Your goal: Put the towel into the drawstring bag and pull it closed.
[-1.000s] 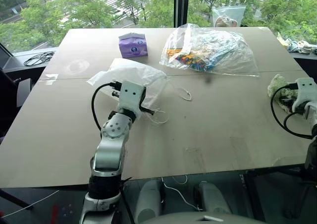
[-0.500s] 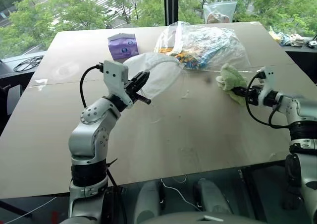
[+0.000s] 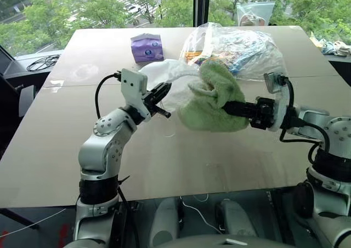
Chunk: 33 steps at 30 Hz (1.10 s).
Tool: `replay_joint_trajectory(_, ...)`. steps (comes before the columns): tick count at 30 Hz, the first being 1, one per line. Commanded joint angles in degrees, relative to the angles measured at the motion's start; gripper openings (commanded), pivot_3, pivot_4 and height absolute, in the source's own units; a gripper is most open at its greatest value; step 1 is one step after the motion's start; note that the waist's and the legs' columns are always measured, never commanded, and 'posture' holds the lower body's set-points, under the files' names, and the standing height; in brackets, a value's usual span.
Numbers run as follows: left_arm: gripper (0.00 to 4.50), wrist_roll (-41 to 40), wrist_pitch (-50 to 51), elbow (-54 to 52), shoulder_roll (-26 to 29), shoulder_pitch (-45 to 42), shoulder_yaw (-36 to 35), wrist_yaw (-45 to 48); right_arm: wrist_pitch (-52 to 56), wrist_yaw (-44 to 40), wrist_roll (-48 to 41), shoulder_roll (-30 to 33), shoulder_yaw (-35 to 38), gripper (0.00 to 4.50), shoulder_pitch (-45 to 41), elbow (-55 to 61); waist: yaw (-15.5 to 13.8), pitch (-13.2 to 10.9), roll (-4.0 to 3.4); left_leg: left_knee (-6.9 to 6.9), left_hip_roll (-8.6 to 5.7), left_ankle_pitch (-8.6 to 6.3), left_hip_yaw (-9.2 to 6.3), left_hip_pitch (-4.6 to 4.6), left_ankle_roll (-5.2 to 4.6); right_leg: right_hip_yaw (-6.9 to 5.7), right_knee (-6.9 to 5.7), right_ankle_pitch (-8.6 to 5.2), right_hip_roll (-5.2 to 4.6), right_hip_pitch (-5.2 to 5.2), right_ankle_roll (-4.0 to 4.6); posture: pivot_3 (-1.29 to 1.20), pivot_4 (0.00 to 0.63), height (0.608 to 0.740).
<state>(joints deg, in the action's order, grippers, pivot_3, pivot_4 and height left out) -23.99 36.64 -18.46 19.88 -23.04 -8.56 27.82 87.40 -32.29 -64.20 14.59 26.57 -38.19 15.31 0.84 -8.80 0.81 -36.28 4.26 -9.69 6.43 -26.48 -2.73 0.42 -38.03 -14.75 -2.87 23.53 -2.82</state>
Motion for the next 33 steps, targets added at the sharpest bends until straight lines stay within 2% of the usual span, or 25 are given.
replay_joint_trajectory(1, 0.00, -1.7, -0.9, -1.2, 0.3, -1.4, -0.2, 0.5, 1.0, 7.2, -6.3, -3.3, 1.4, 0.02, -0.7, 1.8, 0.0, 0.0, 0.03, 0.00, -0.01, 0.00, 0.00, 0.00, 0.00, 0.00, 0.00, 0.01, 0.04, 0.00, -0.03, 0.00, 0.150, 0.740)
replay_joint_trajectory(6, 0.00, -2.7, -0.8, -1.3, 0.3, -1.6, 0.3, 0.8, -0.8, 16.9, -3.4, -8.1, -3.1, 0.02, 3.1, 0.6, 0.0, 0.0, 0.03, 0.02, -0.02, 0.01, -0.09, -0.10, -0.01, -0.10, 0.01, 0.01, 0.12, 0.04, -0.04, 0.00, 0.150, 0.740)
replay_joint_trajectory(9, 0.00, -5.5, 1.5, -2.7, 0.1, -1.3, -0.6, 1.0, -4.7, 21.7, -3.9, -10.7, -1.3, 0.02, 1.9, -2.3, 0.0, 0.0, 0.03, -0.03, -0.04, 0.02, -0.08, -0.25, -0.01, -0.10, 0.02, 0.03, 0.11, 0.15, -0.06, 0.00, 0.150, 0.740)
replay_joint_trajectory(14, 0.00, -7.8, 3.9, -3.7, 0.3, -0.6, -1.7, -1.1, -12.0, 32.5, -13.9, -15.3, 3.7, 0.02, 0.2, -6.6, 0.0, 0.0, 0.03, -0.09, -0.04, 0.02, -0.16, -0.24, -0.02, -0.20, 0.01, 0.03, 0.12, 0.10, -0.08, 0.00, 0.150, 0.740)
replay_joint_trajectory(20, 0.00, -10.4, 6.4, -4.4, -0.1, -0.5, -1.2, -2.4, -20.5, 43.8, -20.6, -17.8, 2.2, 0.02, 1.2, -7.3, 0.1, 0.0, 0.02, -0.06, -0.04, 0.02, -0.22, -0.26, -0.02, -0.24, 0.02, 0.03, 0.14, 0.09, -0.08, 0.00, 0.150, 0.740)
replay_joint_trajectory(24, 0.00, -13.0, 8.7, -4.2, -0.7, -1.4, -1.8, -3.7, -25.0, 47.2, -22.2, -18.1, 0.0, 0.02, 2.0, -7.2, 0.2, 0.0, 0.02, -0.06, -0.03, 0.02, -0.24, -0.26, -0.02, -0.25, 0.02, 0.03, 0.14, 0.09, -0.08, 0.00, 0.150, 0.740)
replay_joint_trajectory(26, 0.00, -14.4, 9.9, -3.9, -1.2, -2.2, -2.4, -5.0, -25.2, 44.0, -17.9, -16.3, -4.3, 0.02, 4.6, -4.2, 0.1, 0.0, 0.02, -0.06, -0.03, 0.02, -0.25, -0.26, -0.02, -0.25, 0.02, 0.03, 0.14, 0.09, -0.07, 0.00, 0.150, 0.740)
replay_joint_trajectory(29, 0.00, -15.3, 11.6, -3.3, -1.4, -3.5, -2.8, -6.9, -30.7, 31.6, -2.7, -9.3, -15.7, 0.02, 10.7, 3.4, 0.0, 0.0, 0.02, -0.06, -0.05, 0.02, -0.29, -0.30, -0.02, -0.27, 0.05, 0.02, 0.13, 0.09, -0.07, 0.00, 0.150, 0.740)
replay_joint_trajectory(31, 0.00, -16.9, 13.0, -2.6, -1.8, -4.7, -4.1, -8.3, -37.5, 23.1, 4.1, -6.3, -21.0, 0.02, 14.5, 7.5, 0.1, 0.0, 0.03, -0.06, -0.06, 0.02, -0.29, -0.32, -0.02, -0.26, 0.08, 0.02, 0.12, 0.09, -0.08, 0.00, 0.150, 0.740)
replay_joint_trajectory(33, 0.00, -19.1, 14.4, -2.1, -2.3, -5.8, -5.7, -9.7, -49.3, 13.4, 14.2, -3.9, -26.6, 0.02, 17.3, 10.3, 0.1, 0.0, 0.03, -0.06, -0.06, 0.02, -0.31, -0.34, -0.01, -0.27, 0.08, 0.01, 0.15, 0.11, -0.09, 0.00, 0.150, 0.740)
